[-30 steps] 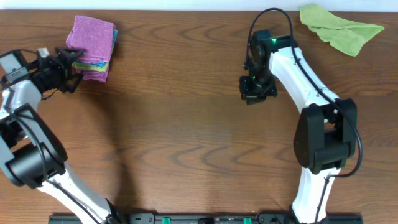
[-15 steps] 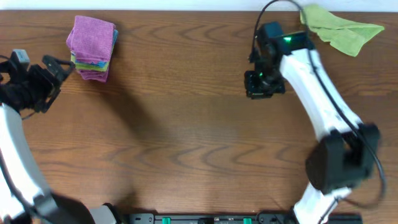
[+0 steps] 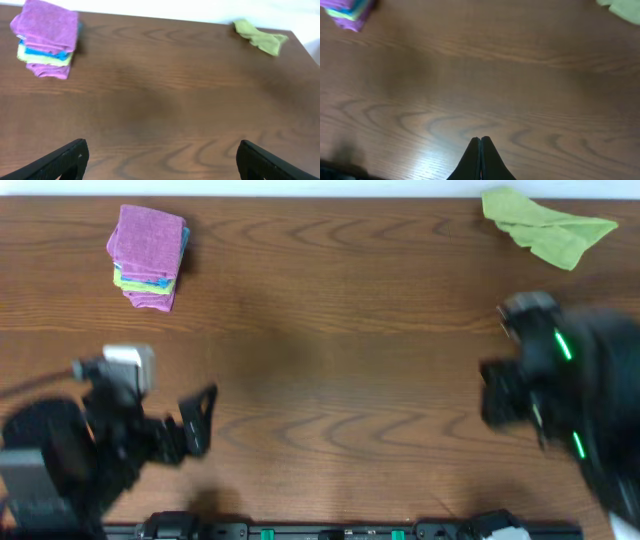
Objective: Fold the cloth
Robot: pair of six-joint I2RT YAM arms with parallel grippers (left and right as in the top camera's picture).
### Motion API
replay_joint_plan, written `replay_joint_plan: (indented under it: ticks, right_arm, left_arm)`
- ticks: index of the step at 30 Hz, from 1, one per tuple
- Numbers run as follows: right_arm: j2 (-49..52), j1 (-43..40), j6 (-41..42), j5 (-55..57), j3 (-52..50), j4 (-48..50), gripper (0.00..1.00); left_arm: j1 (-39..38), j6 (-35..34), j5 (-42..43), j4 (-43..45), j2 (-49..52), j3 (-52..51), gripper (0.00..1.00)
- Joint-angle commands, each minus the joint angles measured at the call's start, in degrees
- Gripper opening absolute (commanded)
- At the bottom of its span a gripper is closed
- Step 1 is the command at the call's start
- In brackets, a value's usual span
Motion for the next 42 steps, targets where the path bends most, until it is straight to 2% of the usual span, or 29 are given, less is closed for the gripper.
replay_joint_plan:
  ticks: [1, 5, 7, 10, 12, 28, 32, 35, 38, 42]
  right_arm:
    - [-11.8, 0.5, -0.6, 0.9, -8.3, 0.5, 0.02]
    - [-25.0, 0.5, -0.7, 0.9, -17.3, 1.7, 0.02]
    - [-29.2, 0.5, -0.6, 0.8, -19.5, 2.3, 0.25]
    - [-31.8, 0.5, -0.6, 0.8, -19.7, 2.4, 0.99]
    - [-32.3, 0.5, -0.6, 0.7, -19.7, 2.0, 0.99]
    - [-32.2, 0.5, -0.6, 0.7, -19.7, -3.0, 0.99]
    - [-32.2, 0.5, -0.6, 0.7, -19.7, -3.3, 0.99]
    - [-32.2, 0.5, -0.6, 0.7, -19.7, -3.3, 0.99]
    - [-32.2, 0.5, -0.6, 0.7, -19.7, -3.3, 0.99]
    - [-32.2, 0.5, -0.7, 0.7, -19.7, -3.3, 0.99]
  left_arm:
    - [-4.0, 1.3, -4.5, -0.2, -6.1, -7.3, 0.95]
    - [-4.7, 1.2, -4.3, 0.9, -12.9, -16.7, 0.95]
    - [-4.7, 0.8, -3.1, 2.1, -14.4, -19.8, 0.95]
    - [-4.7, 0.1, -1.7, 2.4, -14.3, -20.8, 0.95]
    - [-4.7, -2.9, -1.9, 2.5, -14.3, -20.8, 0.95]
    - [-5.0, -2.8, -1.9, 1.5, -14.4, -20.8, 0.95]
    - [-5.1, 0.7, -9.8, 1.7, -15.0, -20.9, 0.95]
    - [-5.0, 3.0, -15.5, 6.2, -18.7, -23.4, 0.95]
    - [-4.3, 8.9, -15.7, 13.2, -23.8, -29.8, 0.95]
    - [-1.1, 10.0, -15.1, 21.8, -27.7, -38.5, 0.95]
